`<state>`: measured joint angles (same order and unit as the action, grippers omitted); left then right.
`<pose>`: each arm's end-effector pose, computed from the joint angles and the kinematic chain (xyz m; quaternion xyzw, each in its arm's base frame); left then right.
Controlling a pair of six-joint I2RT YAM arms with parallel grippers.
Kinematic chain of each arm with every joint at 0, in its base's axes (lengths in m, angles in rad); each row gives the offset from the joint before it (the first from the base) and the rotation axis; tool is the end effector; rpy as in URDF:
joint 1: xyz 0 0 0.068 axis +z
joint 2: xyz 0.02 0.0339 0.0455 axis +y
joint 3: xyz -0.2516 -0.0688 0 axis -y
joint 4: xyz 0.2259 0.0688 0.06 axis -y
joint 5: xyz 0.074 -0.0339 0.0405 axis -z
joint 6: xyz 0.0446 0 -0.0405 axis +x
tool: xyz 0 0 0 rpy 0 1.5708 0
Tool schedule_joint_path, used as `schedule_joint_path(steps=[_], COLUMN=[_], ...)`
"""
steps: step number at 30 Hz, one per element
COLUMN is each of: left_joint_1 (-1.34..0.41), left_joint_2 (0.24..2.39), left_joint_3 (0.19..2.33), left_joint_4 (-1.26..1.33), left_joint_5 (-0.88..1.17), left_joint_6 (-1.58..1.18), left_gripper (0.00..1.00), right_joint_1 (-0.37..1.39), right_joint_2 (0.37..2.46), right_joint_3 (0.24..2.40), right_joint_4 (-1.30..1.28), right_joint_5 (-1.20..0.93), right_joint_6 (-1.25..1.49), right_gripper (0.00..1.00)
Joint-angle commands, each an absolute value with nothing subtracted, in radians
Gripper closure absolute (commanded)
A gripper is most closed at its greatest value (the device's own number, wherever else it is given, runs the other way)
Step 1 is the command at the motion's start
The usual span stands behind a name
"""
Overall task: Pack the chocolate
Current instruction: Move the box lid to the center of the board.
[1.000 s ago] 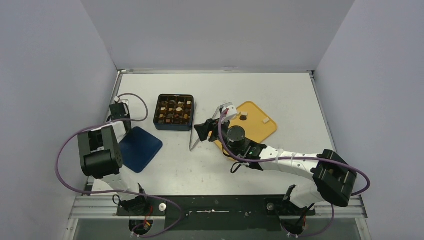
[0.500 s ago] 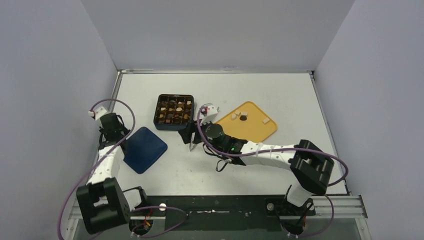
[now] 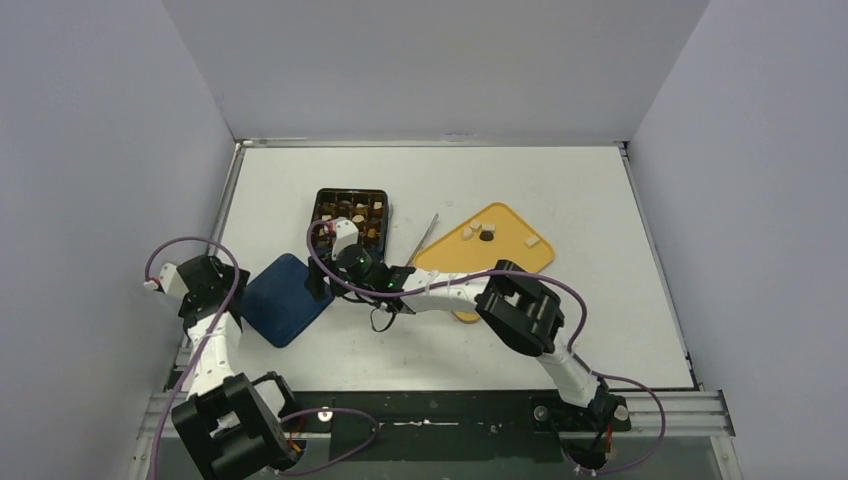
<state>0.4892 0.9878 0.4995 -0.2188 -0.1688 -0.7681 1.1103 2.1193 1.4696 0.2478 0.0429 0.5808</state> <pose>0.1720 0.1000 0.1939 -0.5607 0.7112 0.0178 0.4237 0.2135 0.4260 0.1929 -0.2068 0.8079 0.4009 0.3793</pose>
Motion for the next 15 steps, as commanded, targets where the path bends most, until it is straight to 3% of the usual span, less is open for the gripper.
schedule_joint_path(steps=[1,7,15], left_joint_1=[0.521,0.569,0.617], left_joint_2=[1.036,1.112,1.236], left_joint_3=[0.486,0.429,0.4], left_joint_4=[-0.248,-0.208,-0.089], left_joint_5=[-0.126,-0.091,0.123], left_joint_6=[-0.795,-0.766,-0.781], left_gripper=[0.27,0.23,0.28], right_joint_1=[1.111,1.087,1.087], right_joint_2=[2.215,2.334,2.404], right_joint_3=[1.623,1.738,1.795], right_joint_4=[0.178,0.137,0.109], right_joint_5=[0.008,-0.05,-0.09], right_joint_6=[0.542,0.564,0.625], right_gripper=[0.27,0.27,0.28])
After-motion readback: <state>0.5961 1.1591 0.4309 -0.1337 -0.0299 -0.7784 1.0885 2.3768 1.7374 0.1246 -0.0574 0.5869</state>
